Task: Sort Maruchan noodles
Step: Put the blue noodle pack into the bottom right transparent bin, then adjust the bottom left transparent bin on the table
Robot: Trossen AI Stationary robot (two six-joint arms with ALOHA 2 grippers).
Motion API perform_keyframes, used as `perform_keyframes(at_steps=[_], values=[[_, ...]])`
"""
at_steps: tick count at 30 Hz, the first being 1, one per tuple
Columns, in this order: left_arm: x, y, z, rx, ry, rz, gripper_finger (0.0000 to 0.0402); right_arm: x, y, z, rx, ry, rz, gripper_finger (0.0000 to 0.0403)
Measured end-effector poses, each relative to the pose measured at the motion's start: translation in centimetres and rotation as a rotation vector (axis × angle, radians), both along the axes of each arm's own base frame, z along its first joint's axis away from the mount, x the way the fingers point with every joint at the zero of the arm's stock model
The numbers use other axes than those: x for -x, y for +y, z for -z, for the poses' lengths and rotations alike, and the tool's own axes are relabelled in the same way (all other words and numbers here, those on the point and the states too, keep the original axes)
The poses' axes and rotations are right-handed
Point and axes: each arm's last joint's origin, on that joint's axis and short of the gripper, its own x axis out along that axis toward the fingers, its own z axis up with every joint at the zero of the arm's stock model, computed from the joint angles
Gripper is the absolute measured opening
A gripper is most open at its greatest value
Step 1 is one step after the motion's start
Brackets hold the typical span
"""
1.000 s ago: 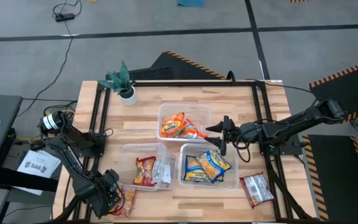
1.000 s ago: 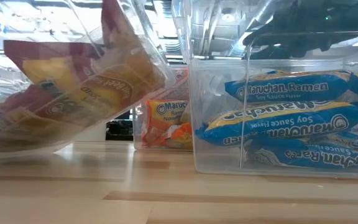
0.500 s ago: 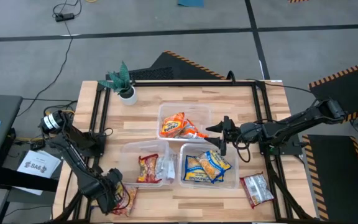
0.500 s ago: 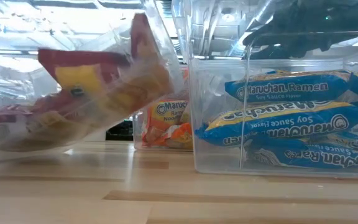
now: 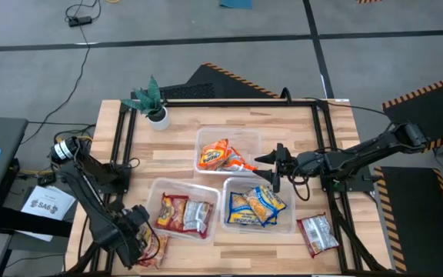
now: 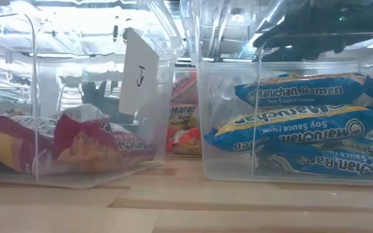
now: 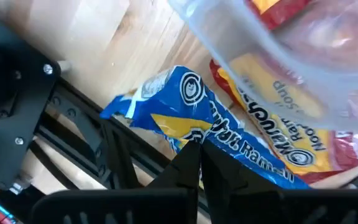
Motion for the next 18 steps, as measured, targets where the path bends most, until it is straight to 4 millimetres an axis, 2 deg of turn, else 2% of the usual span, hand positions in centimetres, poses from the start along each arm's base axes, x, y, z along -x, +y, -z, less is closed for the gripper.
perform_keyframes(at_steps=[12,15,18], values=[[0.1,0.2,-5.2,-0.032,0.010,-0.001,0.0000,0.0,0.0,0.0,0.000,0.001,0.000,0.0269],[0.0,0.3,-6.1,-0.027,-0.053,0.013,0.0000,0.0,0.0,0.0,0.001,0.001,-0.001,0.0269],[-0.1,0.3,-6.1,-0.060,-0.095,0.043,0.0000,0.0,0.0,0.0,0.001,0.002,-0.001,0.0269]])
